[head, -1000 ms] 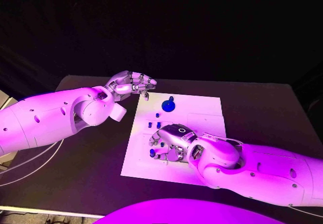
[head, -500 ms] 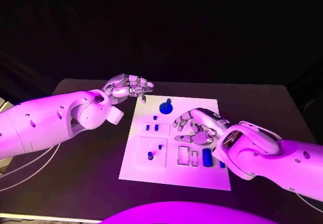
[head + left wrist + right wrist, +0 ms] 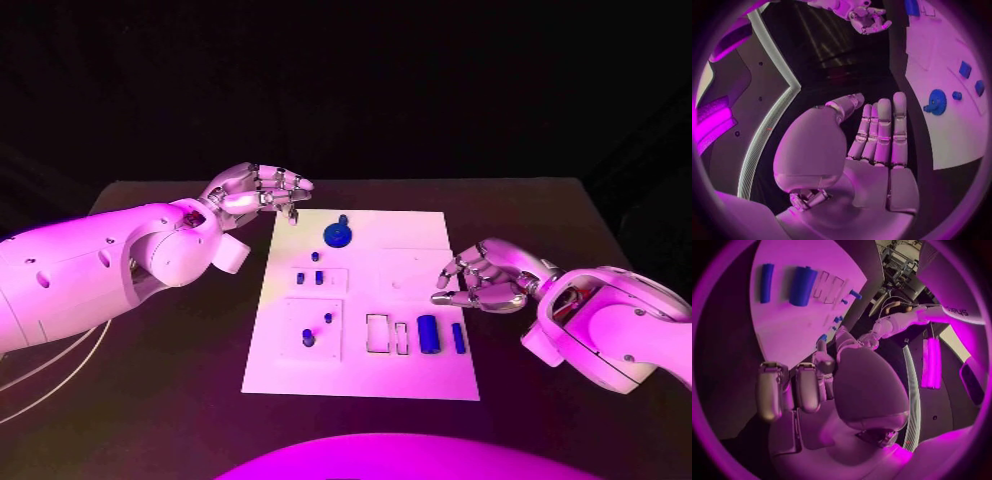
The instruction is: Assemble the parts on the task board
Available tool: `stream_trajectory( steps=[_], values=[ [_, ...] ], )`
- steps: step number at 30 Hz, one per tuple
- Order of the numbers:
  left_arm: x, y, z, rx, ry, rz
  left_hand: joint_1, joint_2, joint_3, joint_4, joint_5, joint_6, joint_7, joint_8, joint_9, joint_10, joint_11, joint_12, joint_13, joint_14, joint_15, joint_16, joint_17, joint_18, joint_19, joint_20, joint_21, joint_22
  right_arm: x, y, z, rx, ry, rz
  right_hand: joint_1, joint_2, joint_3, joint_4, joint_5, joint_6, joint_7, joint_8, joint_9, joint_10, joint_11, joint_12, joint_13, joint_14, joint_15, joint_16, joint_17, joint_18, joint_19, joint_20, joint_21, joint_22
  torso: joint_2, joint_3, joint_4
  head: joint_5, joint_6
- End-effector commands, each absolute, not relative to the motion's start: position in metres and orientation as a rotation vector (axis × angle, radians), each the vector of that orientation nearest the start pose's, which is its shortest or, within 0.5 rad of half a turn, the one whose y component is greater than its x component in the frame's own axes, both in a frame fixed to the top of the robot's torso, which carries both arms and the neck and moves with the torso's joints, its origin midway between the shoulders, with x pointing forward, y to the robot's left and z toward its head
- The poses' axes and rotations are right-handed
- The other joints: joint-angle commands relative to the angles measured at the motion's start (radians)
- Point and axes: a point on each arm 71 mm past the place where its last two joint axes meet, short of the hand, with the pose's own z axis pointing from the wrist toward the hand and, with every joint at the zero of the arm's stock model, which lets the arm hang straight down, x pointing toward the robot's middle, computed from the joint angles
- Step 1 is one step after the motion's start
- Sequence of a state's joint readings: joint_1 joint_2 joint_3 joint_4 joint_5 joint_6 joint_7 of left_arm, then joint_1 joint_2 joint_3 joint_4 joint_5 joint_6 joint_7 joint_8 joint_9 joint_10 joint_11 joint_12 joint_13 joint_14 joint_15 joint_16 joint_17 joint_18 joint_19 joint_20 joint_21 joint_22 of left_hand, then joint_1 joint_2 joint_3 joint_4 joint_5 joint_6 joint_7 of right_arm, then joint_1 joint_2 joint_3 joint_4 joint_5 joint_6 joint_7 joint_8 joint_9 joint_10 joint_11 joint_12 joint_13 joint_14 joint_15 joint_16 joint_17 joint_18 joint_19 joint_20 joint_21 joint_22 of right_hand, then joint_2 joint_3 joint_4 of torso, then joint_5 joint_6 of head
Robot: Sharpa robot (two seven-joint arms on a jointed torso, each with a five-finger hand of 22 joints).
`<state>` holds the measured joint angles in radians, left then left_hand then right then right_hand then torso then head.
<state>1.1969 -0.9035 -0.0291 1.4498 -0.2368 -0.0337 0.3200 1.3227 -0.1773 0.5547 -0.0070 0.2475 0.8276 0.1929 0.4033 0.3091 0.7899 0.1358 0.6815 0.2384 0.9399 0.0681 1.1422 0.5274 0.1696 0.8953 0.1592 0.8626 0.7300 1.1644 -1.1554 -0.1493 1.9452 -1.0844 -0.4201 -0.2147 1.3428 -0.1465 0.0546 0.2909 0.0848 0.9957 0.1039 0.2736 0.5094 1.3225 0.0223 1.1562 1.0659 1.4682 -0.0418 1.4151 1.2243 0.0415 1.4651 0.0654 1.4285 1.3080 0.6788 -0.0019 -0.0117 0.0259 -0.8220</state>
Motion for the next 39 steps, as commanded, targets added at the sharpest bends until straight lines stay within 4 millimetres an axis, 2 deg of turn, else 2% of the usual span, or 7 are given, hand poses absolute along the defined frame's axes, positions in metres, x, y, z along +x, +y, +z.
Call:
stream_trajectory(
  steps=[1, 4, 8, 11, 18, 35, 39],
  values=[
    [0.492, 0.242, -0.181, -0.847, 1.632, -1.590, -0.010, -0.002, -0.010, 0.004, 0.001, -0.007, 0.000, 0.006, 0.002, -0.008, 0.001, 0.001, -0.002, -0.012, 0.001, 0.005, -0.002, 0.013, -0.006, 0.004, -0.004, 0.000, 0.369, -0.239, -0.215, 0.346, 1.980, 0.721, -0.026, 0.006, -0.020, 0.003, 0.002, -0.005, -0.005, 0.018, 0.004, 0.043, -0.004, 0.096, 0.121, 0.049, -0.008, 0.024, 0.047, -0.022, 0.078, -0.009, 0.037, 0.237, -0.006, -0.0004, -0.0087, -0.006, -0.003],
    [0.492, 0.242, -0.180, -0.847, 1.628, -1.591, -0.023, -0.007, -0.019, 0.012, 0.001, -0.011, 0.000, 0.007, 0.004, -0.010, 0.002, 0.003, -0.003, -0.018, 0.003, 0.003, -0.005, 0.013, -0.012, 0.006, -0.013, -0.004, 0.363, -0.243, -0.221, 0.341, 1.988, 0.660, -0.045, 0.005, -0.043, 0.003, 0.001, -0.014, -0.006, 0.031, 0.004, 0.077, -0.003, 0.162, 0.206, 0.058, -0.008, 0.050, 0.098, -0.031, 0.090, -0.010, 0.084, 0.249, -0.008, -0.0014, -0.0117, -0.008, -0.005],
    [0.491, 0.242, -0.180, -0.848, 1.626, -1.593, -0.030, -0.010, -0.026, 0.018, -0.001, -0.012, -0.001, 0.007, 0.005, -0.011, 0.002, 0.004, -0.003, -0.020, 0.004, 0.003, -0.005, 0.013, -0.013, 0.008, -0.018, -0.008, 0.360, -0.244, -0.227, 0.334, 1.990, 0.610, -0.060, 0.006, -0.079, 0.003, 0.023, -0.022, -0.005, 0.042, 0.002, 0.100, -0.001, 0.205, 0.264, 0.066, -0.007, 0.072, 0.144, -0.036, 0.098, -0.009, 0.113, 0.256, -0.008, -0.0030, -0.0108, -0.013, -0.008],
    [0.491, 0.242, -0.180, -0.848, 1.628, -1.594, -0.036, -0.013, -0.032, 0.023, -0.003, -0.014, -0.001, 0.008, 0.006, -0.012, 0.002, 0.006, -0.004, -0.020, 0.004, 0.003, -0.006, 0.013, -0.013, 0.009, -0.024, -0.011, 0.357, -0.241, -0.234, 0.326, 2.003, 0.597, -0.071, 0.003, -0.109, 0.003, 0.015, -0.027, -0.003, 0.048, 0.001, 0.096, 0.001, 0.205, 0.270, 0.070, -0.005, 0.084, 0.171, -0.037, 0.099, -0.007, 0.117, 0.256, -0.008, -0.0033, -0.0094, -0.012, -0.009],
    [0.490, 0.243, -0.180, -0.849, 1.630, -1.594, -0.046, -0.017, -0.044, 0.033, -0.003, -0.018, -0.001, 0.008, 0.007, -0.015, 0.002, 0.008, -0.004, -0.021, 0.005, 0.005, -0.007, 0.013, -0.012, 0.011, -0.033, -0.017, 0.353, -0.231, -0.247, 0.296, 2.026, 0.580, -0.073, 0.008, -0.122, 0.004, 0.013, -0.028, -0.003, 0.053, 0.001, 0.110, 0.001, 0.226, 0.296, 0.075, -0.004, 0.097, 0.201, -0.041, 0.105, -0.006, 0.141, 0.262, -0.007, -0.0007, -0.0086, -0.006, -0.013],
    [0.490, 0.245, -0.180, -0.850, 1.636, -1.594, -0.047, -0.017, -0.045, 0.035, -0.002, -0.019, -0.001, 0.008, 0.007, -0.016, 0.002, 0.009, -0.004, -0.021, 0.005, 0.005, -0.008, 0.013, -0.011, 0.011, -0.035, -0.019, 0.355, -0.220, -0.264, 0.254, 2.067, 0.509, -0.115, 0.016, -0.152, 0.005, 0.006, -0.023, -0.006, 0.073, 0.000, 0.120, 0.000, 0.242, 0.322, 0.080, -0.004, 0.110, 0.230, -0.042, 0.106, -0.005, 0.142, 0.263, -0.007, -0.0010, -0.0089, 0.000, -0.020],
    [0.490, 0.245, -0.180, -0.850, 1.638, -1.594, -0.047, -0.017, -0.045, 0.035, -0.002, -0.019, -0.001, 0.008, 0.007, -0.016, 0.002, 0.009, -0.004, -0.021, 0.005, 0.005, -0.008, 0.013, -0.011, 0.011, -0.035, -0.019, 0.356, -0.217, -0.269, 0.272, 2.086, 0.486, -0.159, 0.014, -0.165, 0.007, 0.008, -0.022, -0.008, 0.083, 0.000, 0.120, -0.002, 0.242, 0.327, 0.080, -0.005, 0.111, 0.232, -0.042, 0.106, -0.006, 0.142, 0.263, -0.007, -0.0021, -0.0077, 0.000, -0.022]
  ],
)
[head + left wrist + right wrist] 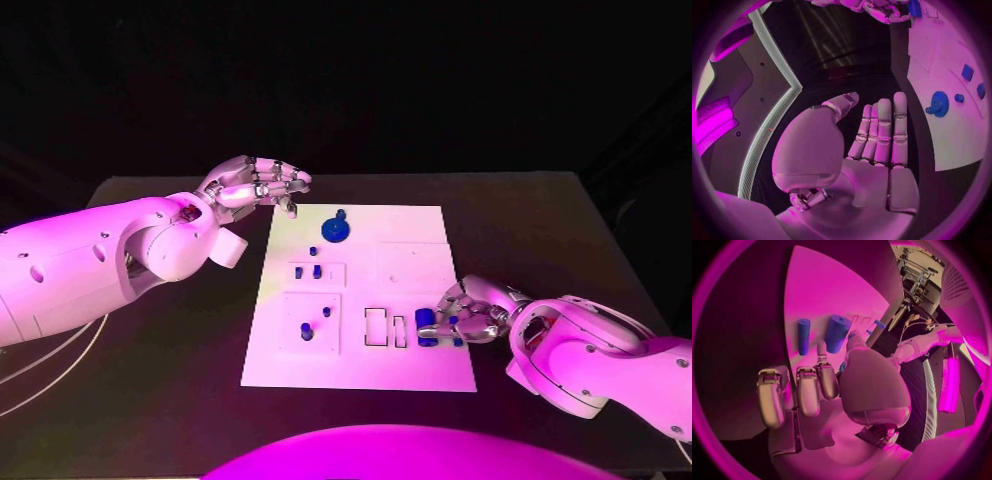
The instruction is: Assemble the parts on the task board
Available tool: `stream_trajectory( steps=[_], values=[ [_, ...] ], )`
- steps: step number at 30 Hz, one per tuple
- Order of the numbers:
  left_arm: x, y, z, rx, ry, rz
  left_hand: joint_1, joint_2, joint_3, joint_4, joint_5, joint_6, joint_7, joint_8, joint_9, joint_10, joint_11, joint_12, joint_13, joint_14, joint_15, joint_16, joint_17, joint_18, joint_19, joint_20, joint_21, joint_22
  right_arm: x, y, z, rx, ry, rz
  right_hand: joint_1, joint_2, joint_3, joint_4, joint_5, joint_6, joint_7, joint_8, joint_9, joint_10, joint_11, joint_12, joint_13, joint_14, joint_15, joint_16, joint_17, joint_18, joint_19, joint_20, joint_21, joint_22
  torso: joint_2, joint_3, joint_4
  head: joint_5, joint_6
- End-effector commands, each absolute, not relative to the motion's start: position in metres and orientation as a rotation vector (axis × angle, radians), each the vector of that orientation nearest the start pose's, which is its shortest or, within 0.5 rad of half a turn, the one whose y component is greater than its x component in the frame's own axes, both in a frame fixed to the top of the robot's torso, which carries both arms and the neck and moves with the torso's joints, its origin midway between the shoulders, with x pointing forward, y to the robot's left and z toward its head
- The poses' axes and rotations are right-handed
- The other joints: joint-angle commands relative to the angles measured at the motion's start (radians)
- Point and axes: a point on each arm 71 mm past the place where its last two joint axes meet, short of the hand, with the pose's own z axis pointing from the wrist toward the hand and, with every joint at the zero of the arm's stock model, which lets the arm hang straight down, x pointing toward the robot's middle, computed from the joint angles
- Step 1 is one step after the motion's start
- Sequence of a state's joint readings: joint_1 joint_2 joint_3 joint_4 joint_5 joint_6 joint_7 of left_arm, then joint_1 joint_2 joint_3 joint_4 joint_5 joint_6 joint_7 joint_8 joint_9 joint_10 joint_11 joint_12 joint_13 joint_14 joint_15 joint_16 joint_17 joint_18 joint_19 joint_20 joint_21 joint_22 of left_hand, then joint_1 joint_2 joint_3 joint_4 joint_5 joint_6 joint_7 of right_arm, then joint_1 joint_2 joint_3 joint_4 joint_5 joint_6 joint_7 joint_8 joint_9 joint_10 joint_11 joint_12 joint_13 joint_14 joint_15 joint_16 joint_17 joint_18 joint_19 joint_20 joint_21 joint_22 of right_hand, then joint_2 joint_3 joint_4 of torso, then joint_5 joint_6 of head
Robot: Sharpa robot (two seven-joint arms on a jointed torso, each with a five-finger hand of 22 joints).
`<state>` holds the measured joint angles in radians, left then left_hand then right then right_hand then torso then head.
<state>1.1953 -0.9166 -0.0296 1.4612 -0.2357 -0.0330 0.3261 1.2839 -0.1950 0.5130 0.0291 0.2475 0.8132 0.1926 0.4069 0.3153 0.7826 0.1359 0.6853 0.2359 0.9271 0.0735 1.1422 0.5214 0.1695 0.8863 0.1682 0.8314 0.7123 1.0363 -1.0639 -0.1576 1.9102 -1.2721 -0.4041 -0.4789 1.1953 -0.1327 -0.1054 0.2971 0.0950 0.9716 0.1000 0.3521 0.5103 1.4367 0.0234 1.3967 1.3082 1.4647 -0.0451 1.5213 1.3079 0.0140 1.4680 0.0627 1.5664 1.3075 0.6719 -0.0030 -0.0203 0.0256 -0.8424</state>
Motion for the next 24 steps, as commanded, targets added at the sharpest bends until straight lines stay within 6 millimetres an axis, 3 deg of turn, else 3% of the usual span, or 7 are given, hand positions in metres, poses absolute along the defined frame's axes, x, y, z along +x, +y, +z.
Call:
stream_trajectory(
  steps=[1, 10, 17, 24],
  values=[
    [0.490, 0.245, -0.180, -0.851, 1.639, -1.594, -0.008, 0.002, -0.004, 0.000, -0.002, -0.004, -0.001, 0.005, 0.001, -0.009, 0.002, 0.006, -0.001, -0.008, 0.000, 0.005, -0.002, 0.014, -0.002, 0.002, -0.004, -0.002, 0.356, -0.217, -0.270, 0.276, 2.090, 0.481, -0.018, 0.001, -0.006, 0.000, -0.001, 0.002, -0.004, 0.006, -0.001, 0.006, -0.003, 0.002, 0.085, 0.083, -0.002, 0.005, 0.149, -0.014, 0.103, -0.003, 0.004, 0.263, 0.000, -0.0011, 0.0011, 0.001, -0.002],
    [0.489, 0.246, -0.180, -0.852, 1.642, -1.594, -0.008, 0.002, -0.004, 0.000, -0.002, -0.004, -0.001, 0.005, 0.001, -0.009, 0.002, 0.006, -0.001, -0.008, 0.000, 0.005, -0.002, 0.014, -0.002, 0.002, -0.004, -0.002, 0.356, -0.213, -0.279, 0.268, 2.136, 0.431, -0.030, 0.010, -0.006, -0.001, 0.002, 0.009, -0.008, 0.019, 0.001, 0.009, -0.006, 0.004, 0.091, 0.084, -0.004, 0.007, 0.154, -0.014, 0.103, -0.004, 0.004, 0.263, 0.000, -0.0020, -0.0003, 0.004, -0.006],
    [0.489, 0.246, -0.181, -0.853, 1.644, -1.594, -0.003, 0.006, -0.003, 0.000, -0.001, -0.003, -0.002, 0.007, 0.002, -0.009, 0.001, 0.007, -0.002, -0.009, -0.001, 0.006, -0.002, 0.014, 0.000, 0.002, -0.007, -0.004, 0.356, -0.210, -0.282, 0.233, 2.169, 0.406, 0.047, 0.012, 0.012, -0.005, 0.034, 0.009, -0.011, 0.034, -0.002, 0.011, -0.010, 0.001, 0.096, 0.086, -0.007, 0.011, 0.167, -0.014, 0.103, -0.007, 0.004, 0.263, -0.002, -0.0017, -0.0021, 0.007, -0.004],
    [0.489, 0.246, -0.181, -0.852, 1.646, -1.596, 0.001, 0.008, -0.002, -0.001, -0.001, -0.002, -0.002, 0.008, 0.003, -0.010, 0.001, 0.007, -0.002, -0.009, -0.001, 0.006, -0.003, 0.014, 0.001, 0.002, -0.009, -0.005, 0.355, -0.208, -0.283, 0.234, 2.180, 0.399, 0.129, 0.018, 0.031, -0.008, 0.094, 0.017, -0.016, 0.048, -0.008, 0.017, -0.014, 0.003, 0.105, 0.088, -0.010, 0.014, 0.175, -0.014, 0.103, -0.010, 0.004, 0.263, -0.002, -0.0016, -0.0019, 0.005, -0.001]
  ],
)
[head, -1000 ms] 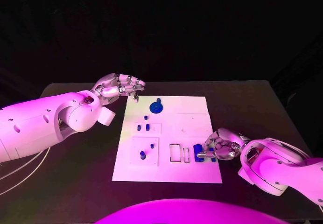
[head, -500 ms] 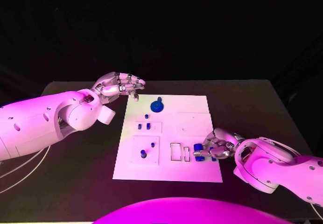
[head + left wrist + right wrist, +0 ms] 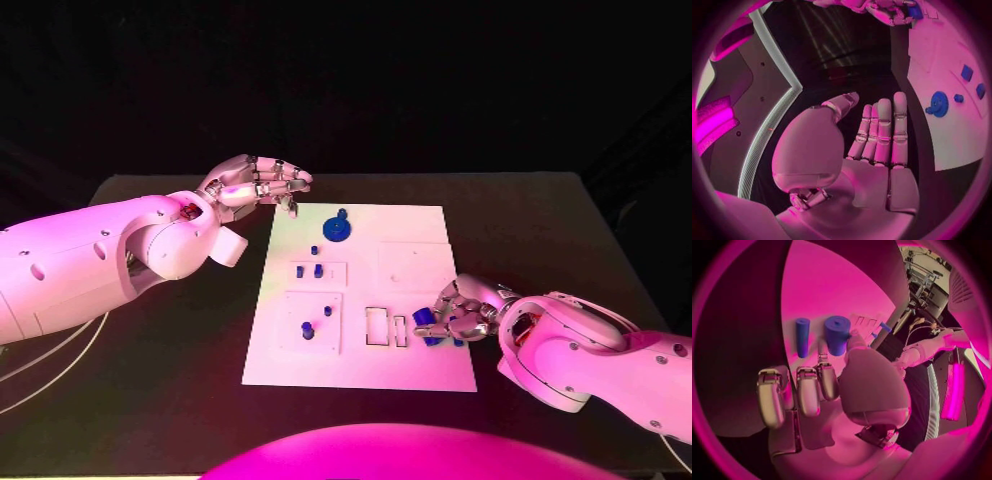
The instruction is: Assemble the parts on the task board
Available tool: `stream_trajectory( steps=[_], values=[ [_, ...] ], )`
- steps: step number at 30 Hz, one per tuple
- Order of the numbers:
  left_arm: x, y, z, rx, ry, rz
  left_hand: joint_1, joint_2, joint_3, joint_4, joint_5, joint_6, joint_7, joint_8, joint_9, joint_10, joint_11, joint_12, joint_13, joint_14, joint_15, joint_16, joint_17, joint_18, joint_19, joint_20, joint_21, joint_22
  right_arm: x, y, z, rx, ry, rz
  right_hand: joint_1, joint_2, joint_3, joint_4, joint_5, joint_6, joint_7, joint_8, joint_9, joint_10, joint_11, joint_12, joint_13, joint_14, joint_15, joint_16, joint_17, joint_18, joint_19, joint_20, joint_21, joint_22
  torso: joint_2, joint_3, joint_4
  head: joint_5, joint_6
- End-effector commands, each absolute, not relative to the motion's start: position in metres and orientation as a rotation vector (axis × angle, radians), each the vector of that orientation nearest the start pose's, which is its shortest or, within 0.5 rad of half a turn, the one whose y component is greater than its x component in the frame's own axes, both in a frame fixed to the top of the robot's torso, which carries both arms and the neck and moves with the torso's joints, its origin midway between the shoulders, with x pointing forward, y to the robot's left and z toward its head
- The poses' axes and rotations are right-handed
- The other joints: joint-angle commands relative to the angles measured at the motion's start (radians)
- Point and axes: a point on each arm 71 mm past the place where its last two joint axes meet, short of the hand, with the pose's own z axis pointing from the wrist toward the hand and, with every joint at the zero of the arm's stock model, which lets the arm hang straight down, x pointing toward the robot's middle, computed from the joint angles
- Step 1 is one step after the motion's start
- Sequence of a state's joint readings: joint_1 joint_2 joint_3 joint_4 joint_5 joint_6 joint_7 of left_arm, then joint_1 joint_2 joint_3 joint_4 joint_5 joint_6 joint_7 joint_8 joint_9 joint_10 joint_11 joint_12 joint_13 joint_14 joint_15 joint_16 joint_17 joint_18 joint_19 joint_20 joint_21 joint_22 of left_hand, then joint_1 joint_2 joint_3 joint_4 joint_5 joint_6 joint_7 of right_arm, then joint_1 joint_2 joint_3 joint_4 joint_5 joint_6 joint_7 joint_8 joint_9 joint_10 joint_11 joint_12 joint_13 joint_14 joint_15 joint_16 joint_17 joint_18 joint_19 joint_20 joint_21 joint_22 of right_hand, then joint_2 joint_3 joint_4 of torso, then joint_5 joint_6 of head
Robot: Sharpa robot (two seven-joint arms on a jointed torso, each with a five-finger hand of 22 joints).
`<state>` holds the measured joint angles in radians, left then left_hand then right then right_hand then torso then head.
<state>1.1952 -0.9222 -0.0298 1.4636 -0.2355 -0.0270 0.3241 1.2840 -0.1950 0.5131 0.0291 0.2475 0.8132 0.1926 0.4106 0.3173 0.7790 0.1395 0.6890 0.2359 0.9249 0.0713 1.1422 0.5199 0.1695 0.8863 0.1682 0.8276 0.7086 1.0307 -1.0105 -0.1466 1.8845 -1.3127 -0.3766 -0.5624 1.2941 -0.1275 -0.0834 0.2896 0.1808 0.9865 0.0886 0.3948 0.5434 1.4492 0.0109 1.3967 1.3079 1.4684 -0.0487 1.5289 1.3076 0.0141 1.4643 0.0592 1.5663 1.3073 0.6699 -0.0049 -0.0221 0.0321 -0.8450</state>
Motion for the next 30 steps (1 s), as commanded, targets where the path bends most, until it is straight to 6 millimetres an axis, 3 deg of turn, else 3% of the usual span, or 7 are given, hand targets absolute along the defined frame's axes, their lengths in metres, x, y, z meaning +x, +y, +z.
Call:
stream_trajectory(
  steps=[1, 6, 10, 17, 30],
  values=[
    [0.489, 0.246, -0.181, -0.852, 1.646, -1.597, 0.001, 0.008, -0.002, -0.001, -0.001, -0.002, -0.002, 0.004, 0.001, -0.006, -0.003, 0.004, -0.002, -0.007, 0.001, 0.006, -0.001, 0.014, 0.001, 0.002, -0.005, -0.001, 0.355, -0.208, -0.283, 0.243, 2.178, 0.401, 0.038, 0.014, 0.016, 0.000, 0.003, 0.003, -0.005, 0.006, -0.042, 0.006, -0.002, 0.004, 0.108, 0.084, -0.007, 0.007, 0.177, -0.014, 0.106, -0.007, 0.004, 0.263, 0.000, 0.0006, 0.0000, -0.002, 0.002],
    [0.489, 0.246, -0.181, -0.852, 1.646, -1.596, 0.003, 0.008, -0.002, -0.001, 0.000, -0.002, -0.002, 0.005, 0.001, -0.007, -0.003, 0.004, -0.002, -0.007, 0.001, 0.006, -0.001, 0.014, 0.002, 0.002, -0.006, -0.002, 0.355, -0.208, -0.281, 0.311, 2.154, 0.430, 0.062, 0.027, 0.053, 0.002, 0.066, 0.025, -0.015, 0.014, -0.051, 0.020, -0.011, 0.017, 0.123, 0.086, -0.014, 0.010, 0.185, -0.014, 0.106, -0.012, 0.004, 0.263, 0.001, 0.0012, 0.0001, -0.001, 0.001],
    [0.489, 0.246, -0.181, -0.853, 1.646, -1.595, 0.004, 0.009, -0.001, -0.002, 0.000, -0.002, -0.002, 0.005, 0.002, -0.007, -0.003, 0.004, -0.002, -0.007, 0.001, 0.006, -0.001, 0.014, 0.002, 0.001, -0.006, -0.002, 0.354, -0.207, -0.278, 0.373, 2.126, 0.470, 0.045, 0.040, 0.063, 0.003, 0.085, 0.040, -0.022, 0.020, -0.055, 0.029, -0.017, 0.026, 0.133, 0.087, -0.019, 0.013, 0.191, -0.014, 0.106, -0.016, 0.004, 0.263, 0.001, 0.0010, 0.0001, -0.002, 0.003],
    [0.489, 0.246, -0.181, -0.853, 1.647, -1.595, 0.005, 0.009, -0.001, -0.002, 0.000, -0.002, -0.002, 0.005, 0.002, -0.007, -0.003, 0.004, -0.002, -0.008, 0.001, 0.006, -0.002, 0.014, 0.003, 0.001, -0.006, -0.002, 0.357, -0.202, -0.266, 0.441, 2.079, 0.569, 0.019, 0.055, 0.072, 0.004, 0.097, 0.052, -0.028, 0.025, -0.060, 0.035, -0.022, 0.031, 0.140, 0.089, -0.023, 0.015, 0.198, -0.014, 0.106, -0.020, 0.004, 0.263, 0.001, 0.0010, -0.0006, -0.002, 0.004],
    [0.489, 0.245, -0.181, -0.852, 1.654, -1.599, 0.009, 0.011, 0.000, -0.002, 0.000, -0.001, -0.002, 0.006, 0.002, -0.008, -0.003, 0.005, -0.002, -0.008, 0.000, 0.006, -0.002, 0.014, 0.004, 0.001, -0.007, -0.003, 0.360, -0.177, -0.245, 0.417, 2.076, 0.702, -0.037, 0.086, 0.089, 0.004, 0.123, 0.067, -0.036, 0.035, -0.067, 0.049, -0.030, 0.046, 0.157, 0.090, -0.030, 0.018, 0.204, -0.014, 0.106, -0.026, 0.004, 0.263, 0.001, -0.0001, 0.0000, -0.003, 0.005]
  ],
)
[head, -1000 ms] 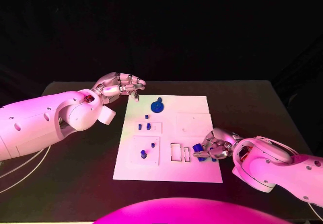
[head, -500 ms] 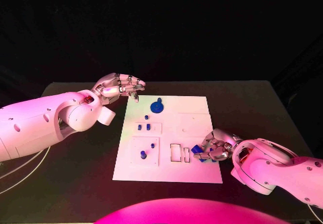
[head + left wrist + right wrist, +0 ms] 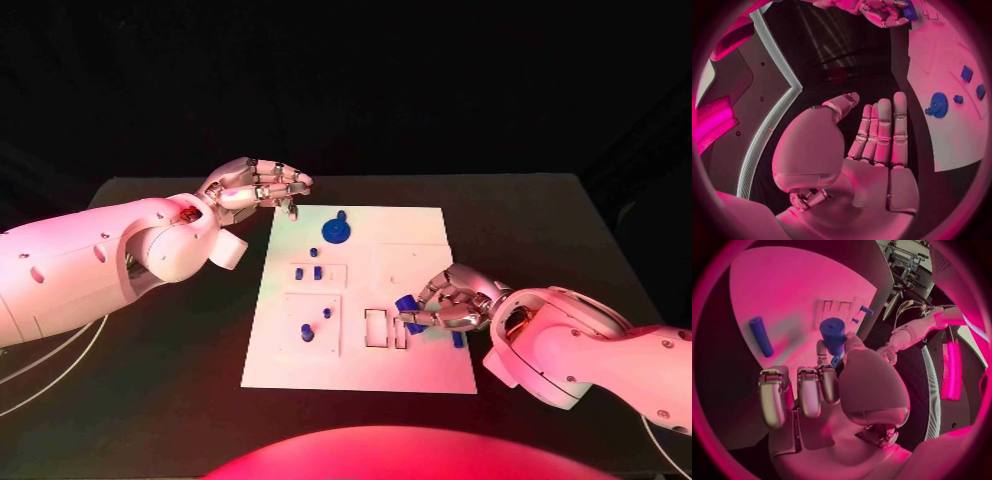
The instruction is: Assemble the parts on the task board
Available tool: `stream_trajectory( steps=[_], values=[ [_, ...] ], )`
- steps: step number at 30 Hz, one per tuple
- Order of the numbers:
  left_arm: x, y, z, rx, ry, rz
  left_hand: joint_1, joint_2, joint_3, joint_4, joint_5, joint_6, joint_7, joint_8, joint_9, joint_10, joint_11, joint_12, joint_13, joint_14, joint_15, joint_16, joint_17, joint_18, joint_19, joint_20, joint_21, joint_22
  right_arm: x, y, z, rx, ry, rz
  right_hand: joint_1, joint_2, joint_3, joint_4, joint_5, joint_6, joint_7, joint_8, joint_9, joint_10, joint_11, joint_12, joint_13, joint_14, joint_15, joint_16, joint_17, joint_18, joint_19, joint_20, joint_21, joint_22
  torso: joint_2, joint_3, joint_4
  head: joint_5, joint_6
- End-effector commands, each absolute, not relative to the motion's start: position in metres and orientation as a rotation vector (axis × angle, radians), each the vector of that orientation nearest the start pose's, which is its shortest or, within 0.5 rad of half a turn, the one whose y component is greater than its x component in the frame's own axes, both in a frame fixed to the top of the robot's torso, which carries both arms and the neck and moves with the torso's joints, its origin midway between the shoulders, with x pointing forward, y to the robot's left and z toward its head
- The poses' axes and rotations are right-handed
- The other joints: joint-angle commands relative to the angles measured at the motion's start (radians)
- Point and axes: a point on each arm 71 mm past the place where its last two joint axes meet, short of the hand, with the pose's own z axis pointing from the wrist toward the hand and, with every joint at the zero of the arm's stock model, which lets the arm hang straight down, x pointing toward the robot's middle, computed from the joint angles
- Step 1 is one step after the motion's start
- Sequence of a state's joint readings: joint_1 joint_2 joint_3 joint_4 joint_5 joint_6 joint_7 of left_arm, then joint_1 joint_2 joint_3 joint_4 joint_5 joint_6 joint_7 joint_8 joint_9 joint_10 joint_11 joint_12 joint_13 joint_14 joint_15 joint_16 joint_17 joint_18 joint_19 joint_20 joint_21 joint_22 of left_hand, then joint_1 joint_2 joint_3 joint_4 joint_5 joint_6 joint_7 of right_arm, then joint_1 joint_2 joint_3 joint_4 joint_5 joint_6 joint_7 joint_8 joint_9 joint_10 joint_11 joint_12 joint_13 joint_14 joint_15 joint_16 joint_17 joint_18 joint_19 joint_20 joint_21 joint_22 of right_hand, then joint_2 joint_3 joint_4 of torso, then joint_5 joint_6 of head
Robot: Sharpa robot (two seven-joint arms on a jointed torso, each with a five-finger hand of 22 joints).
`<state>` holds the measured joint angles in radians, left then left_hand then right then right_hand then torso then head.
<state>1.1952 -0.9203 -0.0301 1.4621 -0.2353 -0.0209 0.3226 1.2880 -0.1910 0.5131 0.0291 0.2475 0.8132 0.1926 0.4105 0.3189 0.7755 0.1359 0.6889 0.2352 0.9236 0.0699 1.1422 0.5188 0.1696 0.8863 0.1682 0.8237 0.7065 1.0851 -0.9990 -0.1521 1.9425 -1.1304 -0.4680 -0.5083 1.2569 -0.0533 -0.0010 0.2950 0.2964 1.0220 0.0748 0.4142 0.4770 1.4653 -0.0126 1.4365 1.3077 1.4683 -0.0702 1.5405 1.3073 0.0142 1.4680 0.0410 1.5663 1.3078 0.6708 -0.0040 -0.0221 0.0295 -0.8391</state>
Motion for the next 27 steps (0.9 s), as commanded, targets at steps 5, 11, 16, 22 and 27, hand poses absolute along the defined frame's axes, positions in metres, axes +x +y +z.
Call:
stream_trajectory(
  steps=[5, 11, 16, 22, 27],
  values=[
    [0.489, 0.244, -0.181, -0.851, 1.655, -1.601, 0.006, 0.008, 0.000, -0.003, 0.001, -0.001, -0.002, 0.006, 0.001, -0.005, 0.001, 0.004, -0.002, -0.007, 0.002, 0.006, -0.001, 0.014, 0.004, 0.001, -0.004, -0.001, 0.361, -0.168, -0.247, 0.391, 2.109, 0.707, -0.015, 0.010, 0.005, -0.002, 0.005, 0.032, -0.022, 0.017, -0.002, 0.034, -0.006, 0.006, 0.158, 0.090, -0.009, 0.006, 0.204, -0.014, 0.103, -0.009, 0.004, 0.263, 0.001, 0.0000, 0.0005, 0.000, -0.002],
    [0.489, 0.244, -0.181, -0.850, 1.655, -1.602, 0.008, 0.008, 0.001, -0.003, 0.001, -0.001, -0.002, 0.007, 0.001, -0.006, 0.001, 0.004, -0.002, -0.007, 0.002, 0.006, -0.001, 0.014, 0.005, 0.001, -0.004, -0.001, 0.363, -0.157, -0.252, 0.360, 2.133, 0.694, -0.026, 0.002, 0.002, -0.002, 0.001, 0.033, -0.023, 0.019, -0.003, 0.035, -0.007, 0.006, 0.159, 0.090, -0.009, 0.006, 0.204, -0.014, 0.103, -0.010, 0.004, 0.263, 0.001, -0.0005, 0.0005, 0.000, -0.004],
    [0.489, 0.243, -0.181, -0.850, 1.656, -1.604, 0.008, 0.008, 0.001, -0.003, 0.001, -0.001, -0.002, 0.007, 0.001, -0.006, 0.001, 0.004, -0.002, -0.007, 0.002, 0.006, -0.001, 0.014, 0.005, 0.001, -0.004, -0.001, 0.363, -0.152, -0.257, 0.328, 2.156, 0.675, -0.028, -0.001, 0.002, -0.002, -0.001, 0.033, -0.023, 0.020, -0.003, 0.035, -0.007, 0.005, 0.159, 0.090, -0.009, 0.005, 0.203, -0.014, 0.103, -0.010, 0.004, 0.263, 0.001, 0.0000, 0.0015, 0.000, -0.006],
    [0.488, 0.244, -0.181, -0.850, 1.656, -1.603, 0.008, 0.008, 0.001, -0.003, 0.001, -0.001, -0.002, 0.007, 0.001, -0.006, 0.001, 0.004, -0.002, -0.007, 0.002, 0.006, -0.001, 0.014, 0.005, 0.001, -0.004, -0.001, 0.363, -0.149, -0.262, 0.285, 2.196, 0.641, -0.036, -0.006, 0.001, -0.003, -0.018, 0.032, -0.022, 0.021, -0.005, 0.032, -0.006, -0.001, 0.156, 0.089, -0.009, 0.003, 0.198, -0.014, 0.103, -0.010, 0.004, 0.263, 0.000, -0.0010, 0.0005, 0.002, -0.009],
    [0.488, 0.244, -0.181, -0.850, 1.656, -1.602, 0.008, 0.008, 0.001, -0.003, 0.001, -0.001, -0.002, 0.007, 0.001, -0.006, 0.001, 0.004, -0.002, -0.007, 0.002, 0.006, -0.001, 0.014, 0.005, 0.001, -0.004, -0.001, 0.362, -0.147, -0.264, 0.272, 2.210, 0.629, -0.045, -0.006, 0.001, -0.001, -0.025, 0.031, -0.021, 0.022, -0.005, 0.031, -0.005, -0.002, 0.155, 0.089, -0.009, 0.002, 0.197, -0.014, 0.103, -0.010, 0.004, 0.263, 0.000, -0.0003, 0.0001, 0.004, -0.010]
  ],
)
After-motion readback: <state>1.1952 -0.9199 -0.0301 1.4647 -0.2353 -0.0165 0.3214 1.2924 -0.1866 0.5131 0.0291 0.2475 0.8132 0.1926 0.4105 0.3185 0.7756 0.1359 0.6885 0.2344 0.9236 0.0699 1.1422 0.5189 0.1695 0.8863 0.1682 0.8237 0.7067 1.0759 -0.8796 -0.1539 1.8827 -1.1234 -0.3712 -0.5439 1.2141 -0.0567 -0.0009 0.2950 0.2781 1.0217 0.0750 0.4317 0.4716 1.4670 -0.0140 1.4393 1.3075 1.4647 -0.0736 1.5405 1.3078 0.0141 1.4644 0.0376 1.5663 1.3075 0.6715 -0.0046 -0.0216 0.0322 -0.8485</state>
